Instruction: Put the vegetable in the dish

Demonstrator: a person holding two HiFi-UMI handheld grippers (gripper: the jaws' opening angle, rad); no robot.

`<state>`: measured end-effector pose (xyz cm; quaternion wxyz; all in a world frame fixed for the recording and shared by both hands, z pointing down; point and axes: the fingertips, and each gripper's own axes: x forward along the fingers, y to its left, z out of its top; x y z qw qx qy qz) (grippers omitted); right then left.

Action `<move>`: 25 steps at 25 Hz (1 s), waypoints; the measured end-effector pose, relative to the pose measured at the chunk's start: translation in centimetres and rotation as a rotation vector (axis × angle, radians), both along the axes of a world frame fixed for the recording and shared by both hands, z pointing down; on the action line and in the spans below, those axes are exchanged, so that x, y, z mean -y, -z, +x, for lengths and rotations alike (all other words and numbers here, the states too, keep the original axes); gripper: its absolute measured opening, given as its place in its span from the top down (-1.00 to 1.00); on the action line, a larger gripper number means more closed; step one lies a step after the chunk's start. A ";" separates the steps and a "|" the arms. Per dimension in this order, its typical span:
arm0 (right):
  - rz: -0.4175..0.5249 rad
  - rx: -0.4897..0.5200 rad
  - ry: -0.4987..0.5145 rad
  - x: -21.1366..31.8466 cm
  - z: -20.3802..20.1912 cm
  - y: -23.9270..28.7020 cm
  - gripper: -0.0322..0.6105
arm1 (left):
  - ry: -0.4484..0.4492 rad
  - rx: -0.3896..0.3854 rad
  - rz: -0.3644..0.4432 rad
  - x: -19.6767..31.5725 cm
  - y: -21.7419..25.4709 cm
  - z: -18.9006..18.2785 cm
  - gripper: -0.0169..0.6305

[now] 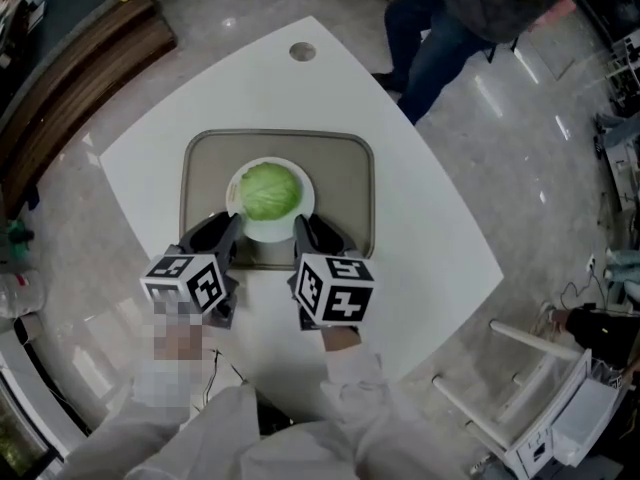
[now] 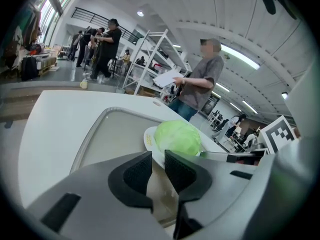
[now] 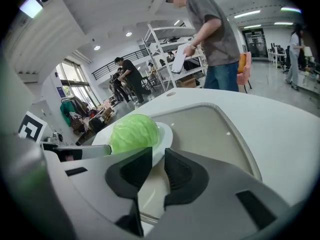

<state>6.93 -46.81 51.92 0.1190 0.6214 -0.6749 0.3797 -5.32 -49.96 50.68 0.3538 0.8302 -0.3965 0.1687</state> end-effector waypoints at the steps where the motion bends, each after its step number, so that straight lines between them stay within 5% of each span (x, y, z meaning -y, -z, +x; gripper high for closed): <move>1: -0.001 -0.004 0.001 0.1 0.1 -0.1 0.64 | -0.001 0.001 -0.003 0.1 -0.1 0.1 0.73; 25: -0.043 -0.159 0.061 0.5 0.1 -1.7 0.66 | -0.054 0.197 0.048 0.8 -2.0 -0.4 0.74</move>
